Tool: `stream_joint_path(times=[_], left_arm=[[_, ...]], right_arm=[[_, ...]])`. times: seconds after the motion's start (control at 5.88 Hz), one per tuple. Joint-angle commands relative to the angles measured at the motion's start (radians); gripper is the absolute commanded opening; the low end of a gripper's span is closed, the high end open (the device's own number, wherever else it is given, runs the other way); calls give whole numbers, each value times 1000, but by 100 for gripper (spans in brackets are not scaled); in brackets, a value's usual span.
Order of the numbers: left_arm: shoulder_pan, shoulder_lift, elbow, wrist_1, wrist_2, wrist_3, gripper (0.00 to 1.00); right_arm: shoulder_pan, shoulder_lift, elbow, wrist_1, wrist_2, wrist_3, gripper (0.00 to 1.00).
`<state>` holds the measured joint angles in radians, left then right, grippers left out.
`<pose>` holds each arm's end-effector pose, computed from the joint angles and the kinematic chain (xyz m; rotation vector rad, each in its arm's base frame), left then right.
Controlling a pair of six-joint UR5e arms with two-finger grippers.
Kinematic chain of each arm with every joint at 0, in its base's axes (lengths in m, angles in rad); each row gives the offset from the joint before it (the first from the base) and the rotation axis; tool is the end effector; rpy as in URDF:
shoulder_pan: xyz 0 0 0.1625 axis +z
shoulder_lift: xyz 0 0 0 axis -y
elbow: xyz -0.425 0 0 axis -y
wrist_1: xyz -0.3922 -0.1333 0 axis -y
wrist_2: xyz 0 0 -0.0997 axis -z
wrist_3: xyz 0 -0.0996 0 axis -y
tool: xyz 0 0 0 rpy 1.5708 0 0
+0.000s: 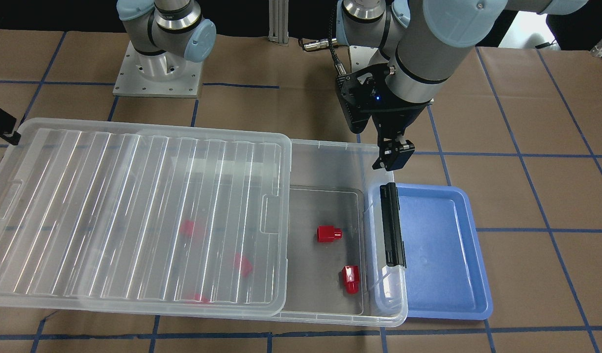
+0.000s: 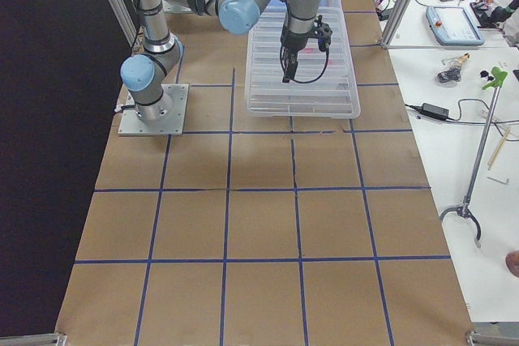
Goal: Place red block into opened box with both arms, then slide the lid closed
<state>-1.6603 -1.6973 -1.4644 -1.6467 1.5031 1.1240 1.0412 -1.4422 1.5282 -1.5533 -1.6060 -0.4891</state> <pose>-0.1873 -0.5208 0.4677 -1.7262 -2.4956 -0.0759 -0.1578 -0.5265 0.4410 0.0603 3.1168 0.1677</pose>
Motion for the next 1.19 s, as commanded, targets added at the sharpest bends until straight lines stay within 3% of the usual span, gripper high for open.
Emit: stream_joint_path(times=[0.0,0.34,0.51,0.85,1.02], left_arm=[[2,33,-5,19,40,-287,98],[10,61,-14,82,80,-656,98],[20,62,-14,90,80,-914,98],[33,73,-8,85,68,-1119,98],[34,73,-11,84,71,-1109,98]], right_arm=[[-137,96,64,-226,-37,-167,100],[-150,120,139,-336,-111,-169,100],[-150,106,174,-330,-97,-167,100],[-136,86,196,-314,27,-110,100],[-121,72,197,-312,31,-102,100]])
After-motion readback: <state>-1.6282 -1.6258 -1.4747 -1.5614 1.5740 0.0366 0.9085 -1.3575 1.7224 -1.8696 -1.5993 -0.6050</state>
